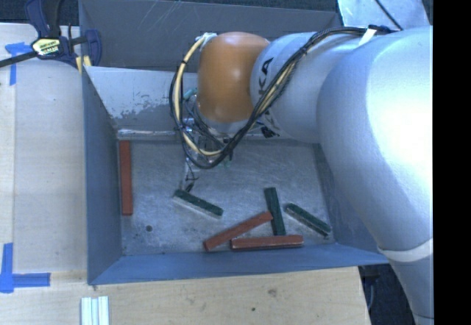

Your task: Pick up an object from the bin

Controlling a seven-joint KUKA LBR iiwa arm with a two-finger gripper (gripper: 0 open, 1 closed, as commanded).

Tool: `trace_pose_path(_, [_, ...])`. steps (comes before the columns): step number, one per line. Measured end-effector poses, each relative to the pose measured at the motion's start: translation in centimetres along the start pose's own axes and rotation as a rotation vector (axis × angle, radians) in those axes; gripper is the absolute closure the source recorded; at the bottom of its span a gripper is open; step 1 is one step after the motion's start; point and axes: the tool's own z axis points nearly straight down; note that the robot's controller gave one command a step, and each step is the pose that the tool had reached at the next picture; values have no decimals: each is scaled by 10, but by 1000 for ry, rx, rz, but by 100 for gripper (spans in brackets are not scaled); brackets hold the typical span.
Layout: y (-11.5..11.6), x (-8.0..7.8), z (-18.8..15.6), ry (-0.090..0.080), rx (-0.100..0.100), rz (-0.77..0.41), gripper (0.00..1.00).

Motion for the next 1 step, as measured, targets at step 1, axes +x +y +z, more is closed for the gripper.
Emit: trace_pose_path(1, [-71,6,-2,-3,5,-444,0])
